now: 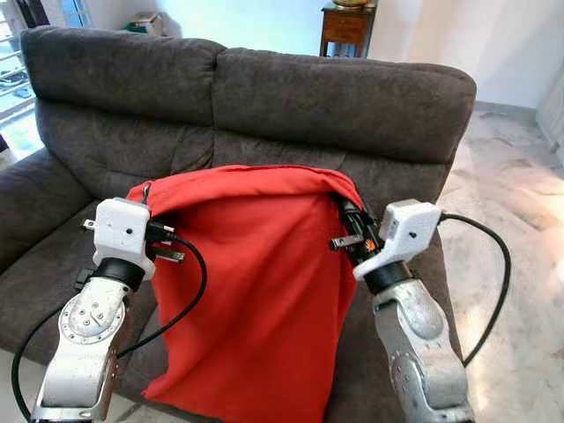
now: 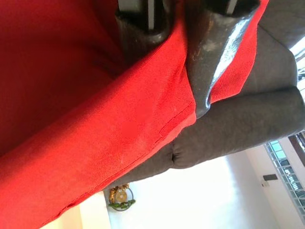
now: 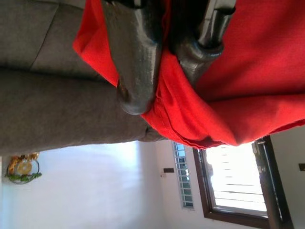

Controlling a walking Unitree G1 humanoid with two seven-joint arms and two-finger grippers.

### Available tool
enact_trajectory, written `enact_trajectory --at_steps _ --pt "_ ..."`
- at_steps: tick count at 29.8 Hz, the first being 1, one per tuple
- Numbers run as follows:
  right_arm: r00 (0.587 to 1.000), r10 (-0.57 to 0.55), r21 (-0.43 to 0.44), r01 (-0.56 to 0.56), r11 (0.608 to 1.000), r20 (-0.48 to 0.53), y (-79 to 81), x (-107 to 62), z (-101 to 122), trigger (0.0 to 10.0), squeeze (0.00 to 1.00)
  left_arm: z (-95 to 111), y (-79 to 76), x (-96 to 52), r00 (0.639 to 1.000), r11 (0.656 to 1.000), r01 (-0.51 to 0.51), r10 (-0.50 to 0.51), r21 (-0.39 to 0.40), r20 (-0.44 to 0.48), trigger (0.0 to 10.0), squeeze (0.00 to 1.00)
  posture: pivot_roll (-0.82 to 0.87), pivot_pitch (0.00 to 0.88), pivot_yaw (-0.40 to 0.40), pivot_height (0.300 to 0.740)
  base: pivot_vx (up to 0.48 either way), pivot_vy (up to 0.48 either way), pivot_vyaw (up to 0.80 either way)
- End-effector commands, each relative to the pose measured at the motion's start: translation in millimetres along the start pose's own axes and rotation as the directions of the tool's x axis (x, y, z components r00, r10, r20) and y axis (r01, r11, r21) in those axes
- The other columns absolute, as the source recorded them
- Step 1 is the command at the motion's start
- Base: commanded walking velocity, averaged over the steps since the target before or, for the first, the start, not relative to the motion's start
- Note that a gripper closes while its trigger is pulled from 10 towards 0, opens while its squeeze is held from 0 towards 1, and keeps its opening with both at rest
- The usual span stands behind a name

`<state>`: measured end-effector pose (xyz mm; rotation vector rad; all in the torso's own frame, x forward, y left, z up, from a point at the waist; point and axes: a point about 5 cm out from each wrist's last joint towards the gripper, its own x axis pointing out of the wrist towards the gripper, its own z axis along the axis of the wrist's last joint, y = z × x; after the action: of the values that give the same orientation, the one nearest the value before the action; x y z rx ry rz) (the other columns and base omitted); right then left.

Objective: Move the pillow to the sofa from floor

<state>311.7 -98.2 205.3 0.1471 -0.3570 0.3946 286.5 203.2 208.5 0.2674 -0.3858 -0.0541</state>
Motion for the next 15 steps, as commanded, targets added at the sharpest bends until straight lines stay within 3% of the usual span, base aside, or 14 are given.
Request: enact_trajectory --at_steps 1,6,11,15 --pt "0.989 -0.035 -0.032 0.04 0.999 0.146 -8.8 13.5 28 10.0 0.0 13 10.7 8.1 0.998 0.999 -0.032 0.03 0.029 0.06 10.0 0.0 0.04 0.077 0.01 0.74 0.247 0.0 0.0" --pt "0.979 -0.055 -0.046 0.065 0.997 0.198 -16.8 28.3 42 10.0 0.0 17 18.3 15.8 0.996 0.998 -0.035 0.032 0.049 0.078 10.0 0.0 0.04 0.076 0.008 0.74 0.247 0.0 0.0" --pt "0.979 -0.074 -0.066 0.088 0.994 0.19 -21.4 27.3 36 10.0 0.0 7 15.7 10.2 0.999 0.999 -0.013 0.012 0.044 0.033 10.0 0.0 0.04 0.082 0.006 0.74 0.247 0.0 0.0" --pt "0.987 -0.122 -0.088 0.132 0.987 0.105 -28.6 17.8 15 10.0 0.0 -13 -0.7 2.9 0.985 0.989 0.146 -0.144 0.017 -0.094 10.0 0.0 0.04 0.09 0.004 0.74 0.06 0.0 0.0"
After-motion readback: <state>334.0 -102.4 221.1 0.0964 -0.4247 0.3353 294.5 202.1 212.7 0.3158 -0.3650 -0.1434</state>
